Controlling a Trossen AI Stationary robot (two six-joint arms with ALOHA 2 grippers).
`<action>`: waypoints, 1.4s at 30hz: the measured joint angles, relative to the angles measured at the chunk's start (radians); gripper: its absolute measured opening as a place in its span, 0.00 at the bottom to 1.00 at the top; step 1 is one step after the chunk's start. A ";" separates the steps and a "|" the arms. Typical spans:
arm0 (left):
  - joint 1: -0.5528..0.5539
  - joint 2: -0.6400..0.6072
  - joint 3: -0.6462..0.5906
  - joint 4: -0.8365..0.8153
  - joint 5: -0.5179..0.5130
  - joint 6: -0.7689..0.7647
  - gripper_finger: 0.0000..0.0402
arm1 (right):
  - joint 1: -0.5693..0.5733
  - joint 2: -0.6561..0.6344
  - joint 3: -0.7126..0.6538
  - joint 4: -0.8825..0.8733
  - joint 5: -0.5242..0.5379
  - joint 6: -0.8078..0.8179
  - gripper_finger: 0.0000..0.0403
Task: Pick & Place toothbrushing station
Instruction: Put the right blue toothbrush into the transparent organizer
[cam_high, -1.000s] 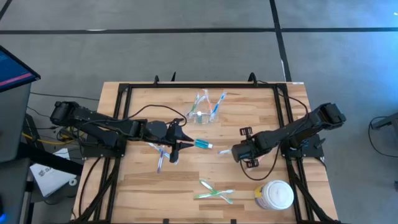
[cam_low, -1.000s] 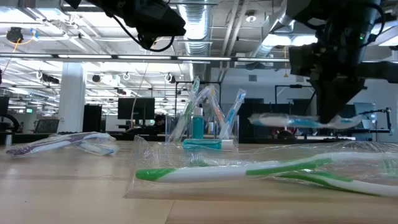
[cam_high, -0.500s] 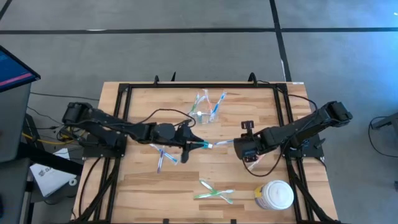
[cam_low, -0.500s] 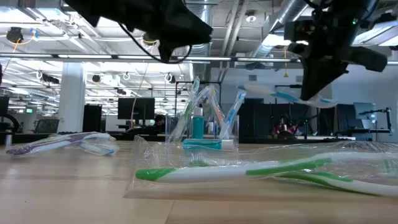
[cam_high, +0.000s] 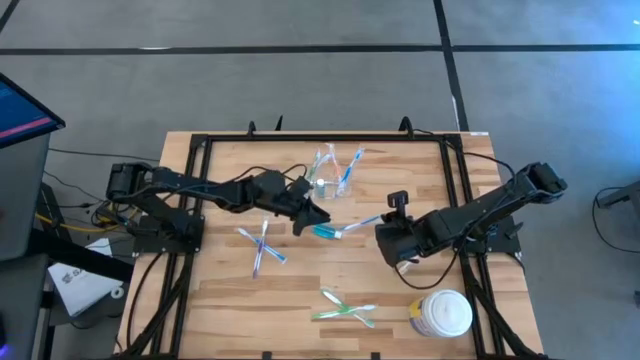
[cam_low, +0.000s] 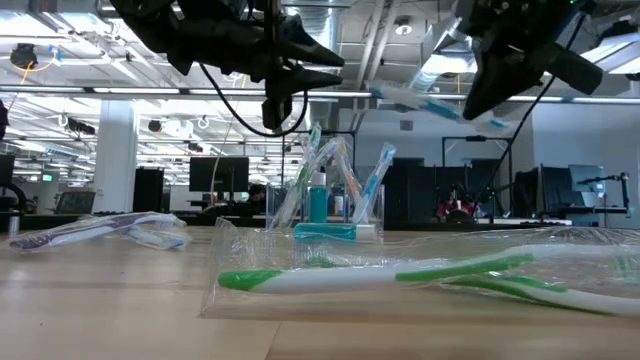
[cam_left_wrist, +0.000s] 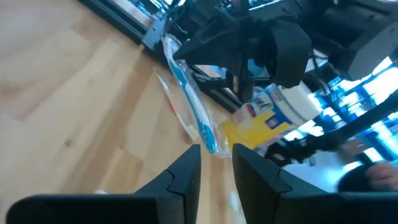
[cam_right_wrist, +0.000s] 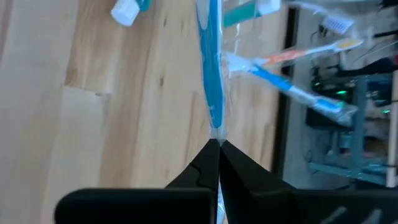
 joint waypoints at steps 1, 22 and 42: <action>0.002 0.000 0.000 0.001 0.011 -0.021 0.22 | 0.000 0.001 0.002 0.008 0.012 -0.015 0.00; 0.022 0.000 0.000 0.010 0.150 -0.336 0.22 | 0.041 0.182 0.227 0.030 0.220 -0.259 0.00; 0.022 -0.001 0.000 0.016 0.216 -0.451 0.22 | 0.045 0.187 0.227 0.180 0.266 -0.419 0.00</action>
